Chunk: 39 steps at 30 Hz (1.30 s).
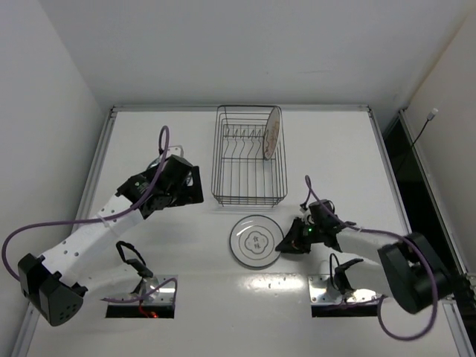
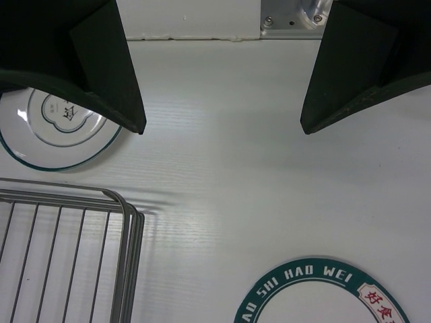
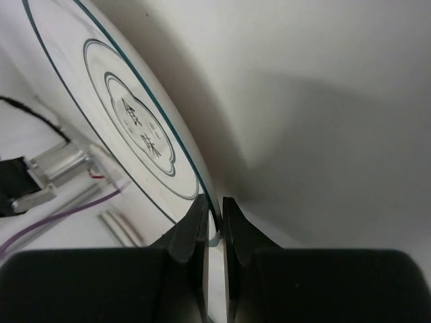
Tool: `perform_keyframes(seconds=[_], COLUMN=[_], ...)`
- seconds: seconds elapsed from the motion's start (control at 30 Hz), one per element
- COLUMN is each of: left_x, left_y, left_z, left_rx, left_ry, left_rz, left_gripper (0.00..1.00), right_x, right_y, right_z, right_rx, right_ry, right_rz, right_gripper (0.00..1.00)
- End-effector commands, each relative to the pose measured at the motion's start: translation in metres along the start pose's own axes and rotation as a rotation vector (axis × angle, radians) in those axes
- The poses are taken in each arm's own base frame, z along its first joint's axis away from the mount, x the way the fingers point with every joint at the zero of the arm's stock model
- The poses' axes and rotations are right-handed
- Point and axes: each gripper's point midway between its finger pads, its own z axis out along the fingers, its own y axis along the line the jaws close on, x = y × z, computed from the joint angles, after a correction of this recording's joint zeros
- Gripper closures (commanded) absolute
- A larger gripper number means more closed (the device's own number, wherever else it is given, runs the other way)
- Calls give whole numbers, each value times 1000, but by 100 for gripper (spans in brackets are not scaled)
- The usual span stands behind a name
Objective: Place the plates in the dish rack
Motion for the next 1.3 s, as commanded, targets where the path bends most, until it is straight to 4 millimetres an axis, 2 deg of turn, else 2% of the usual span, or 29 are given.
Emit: perform_keyframes(seconds=[0.0,0.03,0.07,0.1,0.13,0.17,0.2,0.27,0.3,0.33,0.43,0.47,0.5,0.53,0.6,0.63,0.67,0.7,0.73,0.83,1.0,1.03,1.1,1.17,1.27], left_x=[-6,-8,-9,-10,-11,-13,-15,-17,-17,-17,-21,-21,-24,-24,-28,-30,-30,-30,-34,-31,-26,-30,-30,-24,-24], left_y=[0,2,4,4,5,7,6,7,7,7,4,4,2,2,-1,-3,-3,-3,-2,-1,8,8,12,17,21], left_z=[-9,-11,-11,-13,-13,-13,-15,-15,-15,-15,-14,-14,-15,-15,-17,-16,-16,-16,-18,-16,-17,-18,-21,-22,-24], left_rx=[11,10,0,5,-3,-13,-8,-16,-16,-16,-10,-10,-9,-9,2,2,2,2,-2,-12,-50,-54,-63,-79,-88], left_ry=[-35,-48,-56,-63,-69,-77,-83,-90,-90,-90,-98,-98,-100,-100,-113,-113,-113,-113,-126,-113,-96,-109,-112,-91,-95], left_rz=[7,3,3,-1,-1,-1,-5,-5,-5,-5,-9,-9,-11,-11,-18,-18,-18,-18,-22,-15,1,-3,8,21,32], left_gripper=[0,0,0,0,0,0,0,0,0,0,0,0,0,0,0,0,0,0,0,0,0,0,0,0,0], right_x=[6,-3,-7,-1,-3,-5,-3,-7,-14,-32,-62,-84,-104,-122,-157,-185,-201,-211,-236,-268,-294,-303,-306,-320,-335], right_y=[-56,-38,-34,-22,-2,8,29,49,76,108,143,177,186,216,231,252,254,261,274,294,297,299,307,308,299], right_z=[-26,-36,-48,-69,-84,-97,-121,-144,-169,-192,-225,-237,-247,-268,-274,-266,-265,-258,-245,-214,-177,-178,-169,-162,-145], right_rx=[345,340,365,399,353,361,366,384,366,354,413,399,446,418,493,506,550,564,567,583,653,662,663,684,741], right_ry=[-38,-62,-91,-75,-122,-150,-159,-197,-247,-328,-429,-484,-548,-634,-709,-737,-770,-773,-797,-852,-925,-972,-1000,-1039,-1053], right_rz=[-43,-78,-93,-78,-95,-85,-87,-93,-114,-149,-184,-207,-220,-258,-265,-271,-263,-281,-281,-290,-316,-309,-333,-334,-351], right_gripper=[100,100,100,100,100,100,100,100,100,100,100,100,100,100,100,100,100,100,100,100,100,100,100,100,100])
